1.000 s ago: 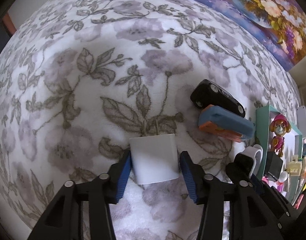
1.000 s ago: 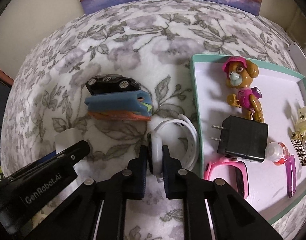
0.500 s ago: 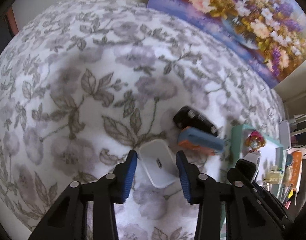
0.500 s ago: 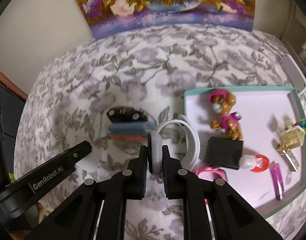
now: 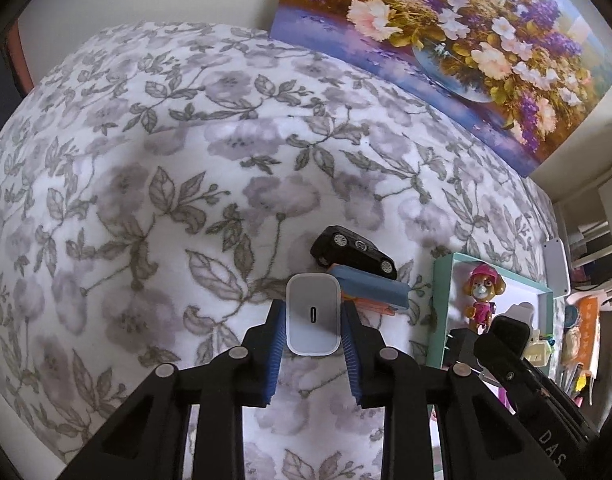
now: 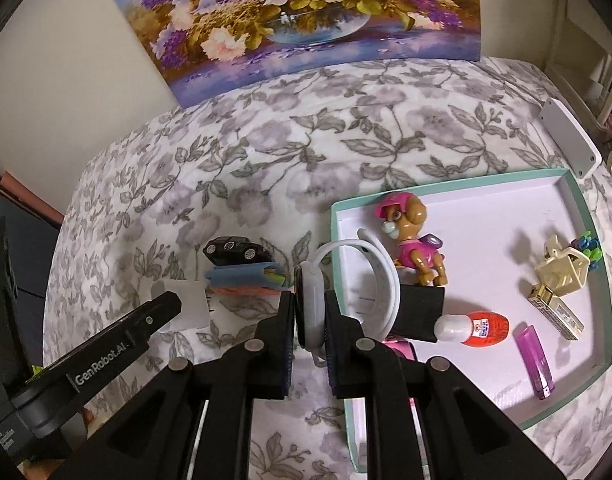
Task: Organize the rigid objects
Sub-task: 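Carry the charger and earphones over the tray with both grippers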
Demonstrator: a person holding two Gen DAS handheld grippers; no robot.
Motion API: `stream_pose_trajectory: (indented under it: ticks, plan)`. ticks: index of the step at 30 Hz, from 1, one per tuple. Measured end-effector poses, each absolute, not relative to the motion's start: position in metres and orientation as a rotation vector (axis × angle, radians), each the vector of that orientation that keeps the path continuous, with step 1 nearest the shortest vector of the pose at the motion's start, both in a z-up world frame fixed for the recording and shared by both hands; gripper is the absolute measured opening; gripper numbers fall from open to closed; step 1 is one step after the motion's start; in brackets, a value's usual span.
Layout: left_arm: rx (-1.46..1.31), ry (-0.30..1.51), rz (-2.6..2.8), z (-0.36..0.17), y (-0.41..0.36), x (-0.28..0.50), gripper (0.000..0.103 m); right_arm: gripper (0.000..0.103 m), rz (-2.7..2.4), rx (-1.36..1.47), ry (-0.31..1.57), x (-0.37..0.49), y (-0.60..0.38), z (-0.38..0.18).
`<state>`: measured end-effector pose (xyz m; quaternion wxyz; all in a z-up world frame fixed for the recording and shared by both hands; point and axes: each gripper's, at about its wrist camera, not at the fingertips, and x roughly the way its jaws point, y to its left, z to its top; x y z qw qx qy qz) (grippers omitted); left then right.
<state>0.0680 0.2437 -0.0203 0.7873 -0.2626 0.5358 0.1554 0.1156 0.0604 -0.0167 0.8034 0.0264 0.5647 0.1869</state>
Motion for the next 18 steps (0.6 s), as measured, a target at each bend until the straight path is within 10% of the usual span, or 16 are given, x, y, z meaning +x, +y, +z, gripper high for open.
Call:
stream_pose_trajectory:
  ticks: [18]
  plan:
    - [-0.433, 1.038, 0.131, 0.046, 0.144, 0.09, 0.029, 0.014, 0.169, 0.085, 1.202, 0.135, -0.044, -0.007]
